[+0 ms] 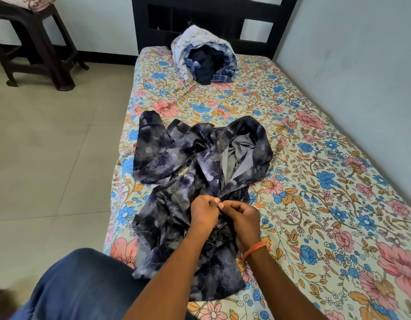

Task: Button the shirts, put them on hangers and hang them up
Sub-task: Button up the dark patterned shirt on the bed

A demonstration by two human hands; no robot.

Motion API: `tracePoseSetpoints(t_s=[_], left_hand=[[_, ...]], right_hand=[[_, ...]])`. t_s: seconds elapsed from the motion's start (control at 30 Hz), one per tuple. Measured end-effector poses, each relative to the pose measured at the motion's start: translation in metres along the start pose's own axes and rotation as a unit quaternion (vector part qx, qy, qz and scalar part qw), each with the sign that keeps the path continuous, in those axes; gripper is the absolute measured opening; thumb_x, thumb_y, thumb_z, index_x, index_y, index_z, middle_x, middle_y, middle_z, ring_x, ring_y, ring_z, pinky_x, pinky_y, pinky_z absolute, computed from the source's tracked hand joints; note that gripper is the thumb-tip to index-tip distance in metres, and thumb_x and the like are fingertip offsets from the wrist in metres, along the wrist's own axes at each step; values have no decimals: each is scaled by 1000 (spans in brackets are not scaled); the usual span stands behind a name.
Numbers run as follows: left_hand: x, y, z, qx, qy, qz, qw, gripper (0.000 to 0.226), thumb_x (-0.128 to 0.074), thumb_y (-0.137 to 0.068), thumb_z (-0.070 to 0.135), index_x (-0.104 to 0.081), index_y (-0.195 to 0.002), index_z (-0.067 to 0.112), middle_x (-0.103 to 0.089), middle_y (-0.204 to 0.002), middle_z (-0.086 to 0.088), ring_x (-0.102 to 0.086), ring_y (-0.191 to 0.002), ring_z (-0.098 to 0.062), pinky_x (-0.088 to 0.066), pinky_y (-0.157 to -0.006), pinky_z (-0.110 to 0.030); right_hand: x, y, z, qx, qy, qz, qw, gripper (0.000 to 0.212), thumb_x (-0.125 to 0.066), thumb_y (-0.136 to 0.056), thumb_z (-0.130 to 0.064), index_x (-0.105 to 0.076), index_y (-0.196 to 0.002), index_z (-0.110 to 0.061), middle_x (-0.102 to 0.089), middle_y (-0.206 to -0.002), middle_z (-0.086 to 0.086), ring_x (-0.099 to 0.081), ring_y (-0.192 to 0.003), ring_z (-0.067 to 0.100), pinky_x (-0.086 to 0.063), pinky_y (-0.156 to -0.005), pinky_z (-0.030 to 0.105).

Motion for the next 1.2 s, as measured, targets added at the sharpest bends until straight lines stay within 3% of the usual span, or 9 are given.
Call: tracePoseSetpoints(t_s=[0.27,0.4,0.5,0.63,0.77,0.9,1.0,1.13,1.2], left_hand=[[0,2,2,-75,-6,-15,997,37,-52,-100,19,-56,-64,14,-49,-55,1,-44,-54,-14,-36,-56,-32],[-1,11,13,-173,-115,38,978,21,-57,-97,18,-68,-81,10,-67,-79,-7,-59,-72,-20,-46,-73,-36],[-7,19,22,-207,-207,23,956,11,-56,-97,29,-63,-96,20,-57,-106,2,-48,-100,-19,-39,-91,-35],[-15,25,42,-296,-325,-1,898,21,-59,-96,29,-59,-110,13,-39,-118,-2,-42,-107,-21,-48,-88,-34],[-26,17,59,-320,-396,-46,859,35,-65,-92,19,-51,-121,8,-27,-132,-2,-52,-105,-26,-55,-81,-39],[-25,-1,63,-279,-328,-90,898,39,-67,-88,35,-50,-109,6,-25,-128,2,-57,-86,-24,-53,-72,-40],[-14,-19,51,-194,-265,-77,941,43,-55,-93,51,-53,-100,8,-25,-126,0,-59,-82,-25,-52,-79,-40],[-4,-32,41,-155,-204,-54,965,45,-35,-103,44,-53,-77,12,-36,-116,-9,-54,-96,-25,-49,-89,-41],[-3,-36,44,-160,-206,-41,965,38,-38,-104,35,-46,-72,15,-42,-108,-11,-53,-93,-26,-46,-82,-37]], right_hand=[[5,-5,1,-34,-43,9,998,4,-69,-85,2,-71,-85,-2,-72,-79,11,-65,-68,20,-56,-67,26],[12,-7,-4,-36,-56,36,997,6,-66,-91,-6,-70,-93,-2,-72,-83,14,-64,-57,18,-55,-60,31],[18,-16,-18,-23,-23,96,995,17,-71,-91,-21,-69,-90,-4,-70,-74,9,-64,-55,19,-58,-52,33],[21,-38,-34,-21,-21,142,989,25,-75,-88,-22,-63,-75,-4,-63,-64,8,-57,-53,19,-54,-44,29],[28,-54,-38,-14,-53,192,980,27,-81,-81,-20,-63,-89,-1,-65,-69,9,-56,-51,17,-50,-42,24],[30,-54,-28,8,-75,205,976,30,-84,-77,-12,-60,-93,-3,-62,-74,9,-54,-47,10,-50,-44,24],[31,-55,-22,14,-93,185,978,23,-81,-80,-11,-63,-91,0,-62,-72,5,-51,-46,8,-49,-45,23],[28,-59,-22,21,-78,178,981,14,-81,-81,-13,-68,-82,-7,-62,-71,4,-49,-48,9,-48,-44,22],[24,-61,-23,25,-71,182,980,14,-81,-80,-16,-69,-80,-8,-62,-71,3,-47,-48,9,-47,-43,22]])
Point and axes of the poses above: each hand's wrist, its own y-axis away from the middle knuckle, its own x-axis out of the back of the hand, z = x × y, the point moved 7 cm from there along -y, towards the middle knuckle
